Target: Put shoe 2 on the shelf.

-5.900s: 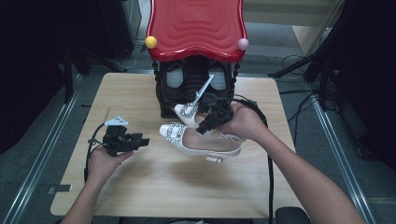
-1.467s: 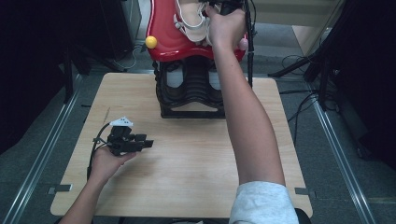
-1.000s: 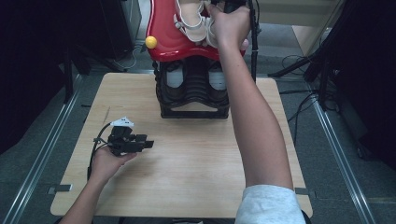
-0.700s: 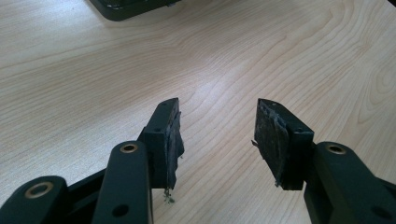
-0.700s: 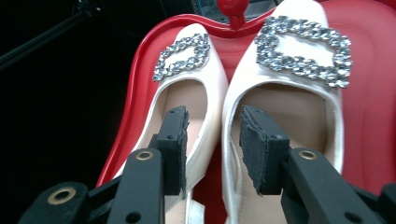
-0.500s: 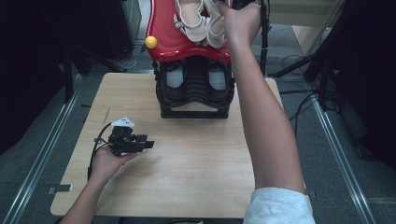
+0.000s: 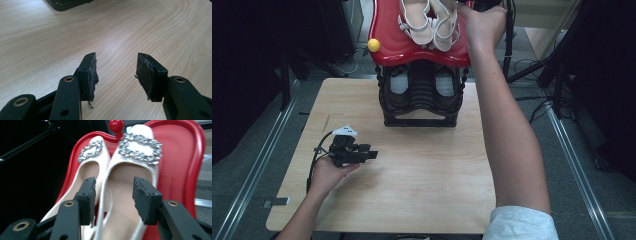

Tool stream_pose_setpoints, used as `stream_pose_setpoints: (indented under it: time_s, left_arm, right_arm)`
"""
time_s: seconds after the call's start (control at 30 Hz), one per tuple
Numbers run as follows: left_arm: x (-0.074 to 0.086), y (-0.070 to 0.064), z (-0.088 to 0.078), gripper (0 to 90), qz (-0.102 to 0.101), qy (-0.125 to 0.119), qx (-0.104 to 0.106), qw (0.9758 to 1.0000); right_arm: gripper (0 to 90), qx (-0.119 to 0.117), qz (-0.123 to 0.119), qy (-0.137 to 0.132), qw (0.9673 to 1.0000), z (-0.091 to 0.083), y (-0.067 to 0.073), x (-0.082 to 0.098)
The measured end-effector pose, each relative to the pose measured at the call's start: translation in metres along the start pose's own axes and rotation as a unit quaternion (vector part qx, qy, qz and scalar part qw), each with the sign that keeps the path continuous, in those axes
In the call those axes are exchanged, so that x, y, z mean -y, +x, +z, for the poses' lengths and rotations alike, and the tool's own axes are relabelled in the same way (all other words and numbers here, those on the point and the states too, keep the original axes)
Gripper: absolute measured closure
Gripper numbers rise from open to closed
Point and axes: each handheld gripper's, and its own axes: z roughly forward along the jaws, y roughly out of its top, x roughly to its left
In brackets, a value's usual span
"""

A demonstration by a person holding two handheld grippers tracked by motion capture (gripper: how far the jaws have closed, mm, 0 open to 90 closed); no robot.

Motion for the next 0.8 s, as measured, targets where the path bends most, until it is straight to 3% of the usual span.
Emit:
stream_pose_setpoints:
  time_s: [0.2, 0.53, 0.8]
  left_arm:
    - [-0.001, -0.001, 0.002, 51.2, 0.002, 0.001, 0.000, 1.0000]
    - [-0.003, 0.000, 0.002, 51.2, 0.005, 0.003, 0.002, 1.0000]
    - [-0.003, -0.001, 0.003, 51.3, 0.006, 0.003, 0.001, 1.0000]
  right_arm:
    - [49.7, -0.011, 0.010, -0.005, 0.9999, -0.007, -0.014, 0.004]
    - [45.2, -0.014, -0.002, -0.010, 0.9998, -0.018, -0.039, 0.015]
    - [43.4, -0.020, 0.006, -0.010, 0.9997, -0.027, -0.062, 0.032]
